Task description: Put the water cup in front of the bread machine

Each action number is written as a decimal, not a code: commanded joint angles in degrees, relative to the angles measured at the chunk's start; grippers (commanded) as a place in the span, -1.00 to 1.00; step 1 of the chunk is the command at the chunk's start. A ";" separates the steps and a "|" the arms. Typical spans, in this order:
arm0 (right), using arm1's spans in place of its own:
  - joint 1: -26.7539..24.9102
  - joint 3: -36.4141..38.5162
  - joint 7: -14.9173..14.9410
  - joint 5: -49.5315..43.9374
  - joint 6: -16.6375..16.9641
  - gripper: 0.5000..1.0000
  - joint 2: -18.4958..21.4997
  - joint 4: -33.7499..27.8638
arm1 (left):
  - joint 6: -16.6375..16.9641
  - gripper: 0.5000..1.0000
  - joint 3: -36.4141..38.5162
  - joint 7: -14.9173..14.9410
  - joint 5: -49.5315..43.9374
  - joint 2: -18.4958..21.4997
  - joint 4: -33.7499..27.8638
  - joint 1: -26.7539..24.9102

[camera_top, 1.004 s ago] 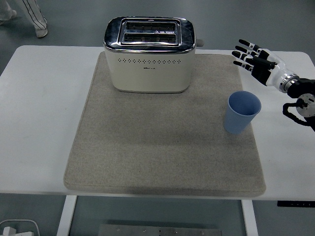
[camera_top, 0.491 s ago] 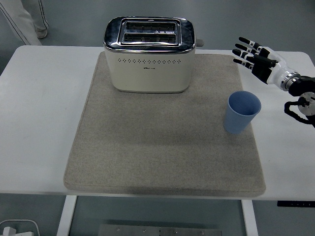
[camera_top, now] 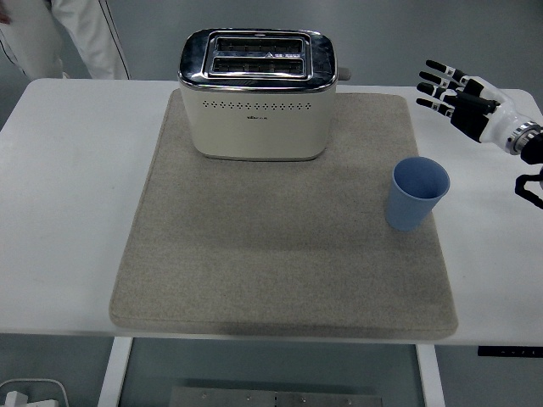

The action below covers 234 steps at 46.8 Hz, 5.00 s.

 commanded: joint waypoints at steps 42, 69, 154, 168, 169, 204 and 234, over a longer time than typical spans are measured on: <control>-17.13 18.54 12.46 -24.95 9.00 0.71 -11.28 14.82 | 0.00 1.00 0.00 0.00 0.00 0.00 0.01 0.00; -24.08 23.74 20.54 -34.01 9.00 0.71 -13.56 22.65 | 0.00 1.00 0.00 0.00 0.00 0.00 0.01 0.00; -29.44 24.62 24.61 -45.08 3.27 0.71 -9.17 25.28 | 0.00 1.00 0.00 0.00 0.00 0.00 0.01 0.00; -29.53 24.62 24.61 -46.40 1.07 0.71 -7.67 25.28 | 0.00 1.00 0.00 0.00 0.00 0.00 0.01 0.00; -29.53 24.62 24.61 -46.40 0.81 0.71 -7.67 25.28 | 0.00 1.00 0.00 0.00 0.00 0.00 0.01 0.00; -29.27 24.88 24.61 -48.69 -1.74 -0.24 -6.18 25.20 | 0.00 1.00 0.00 0.00 0.00 0.00 0.01 0.00; -24.09 26.55 24.61 -48.60 -1.47 -0.33 -2.23 25.20 | 0.00 1.00 0.00 0.00 0.00 0.00 0.01 0.00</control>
